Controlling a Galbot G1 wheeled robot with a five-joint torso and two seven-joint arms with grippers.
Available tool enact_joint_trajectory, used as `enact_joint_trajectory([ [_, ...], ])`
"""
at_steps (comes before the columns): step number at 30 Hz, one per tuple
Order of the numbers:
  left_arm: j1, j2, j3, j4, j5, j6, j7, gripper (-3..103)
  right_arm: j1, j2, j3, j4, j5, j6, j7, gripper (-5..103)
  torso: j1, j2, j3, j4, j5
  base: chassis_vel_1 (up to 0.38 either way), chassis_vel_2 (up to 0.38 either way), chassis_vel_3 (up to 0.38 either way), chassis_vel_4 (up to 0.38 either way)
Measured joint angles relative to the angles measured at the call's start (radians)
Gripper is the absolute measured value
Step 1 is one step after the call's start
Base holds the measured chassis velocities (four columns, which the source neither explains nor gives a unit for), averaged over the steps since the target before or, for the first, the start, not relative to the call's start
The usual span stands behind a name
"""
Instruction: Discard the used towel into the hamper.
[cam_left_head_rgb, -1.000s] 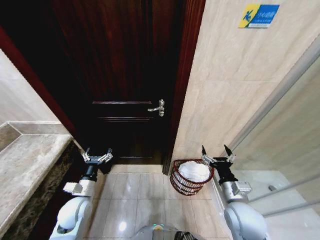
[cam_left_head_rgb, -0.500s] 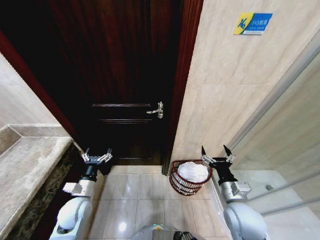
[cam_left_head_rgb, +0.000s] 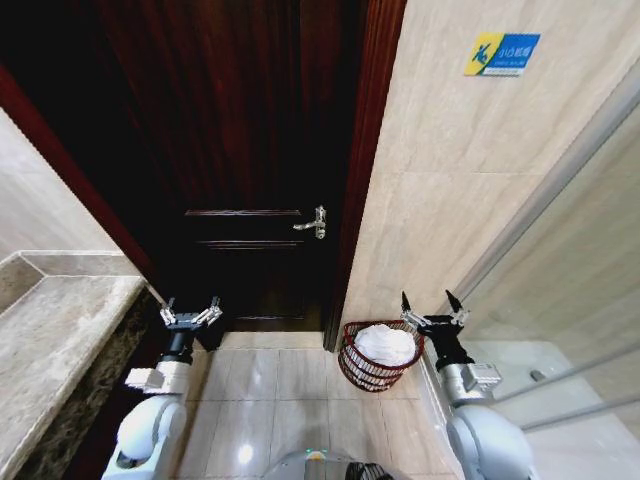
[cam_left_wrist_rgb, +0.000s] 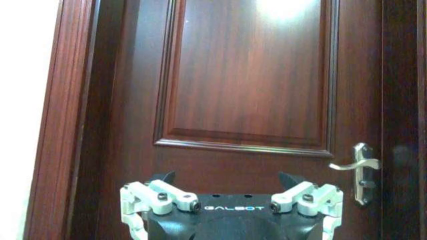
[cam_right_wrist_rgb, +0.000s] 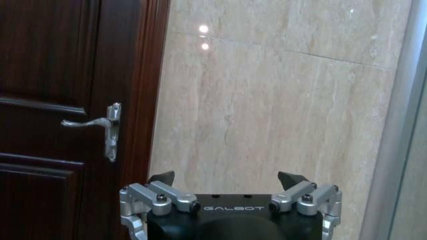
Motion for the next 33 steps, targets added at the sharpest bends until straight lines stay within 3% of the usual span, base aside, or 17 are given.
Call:
enact_joint_trajectory([
  [33,-0.009,-0.007,0.003,0.003,0.005,-0.021,-0.033,100,-0.013,0.001,-0.011,0.018,-0.007,-0.012,-0.004,100,-0.010,-0.022,-0.012,0.0004,0.0000,0.000,0.000,0.000,0.000],
])
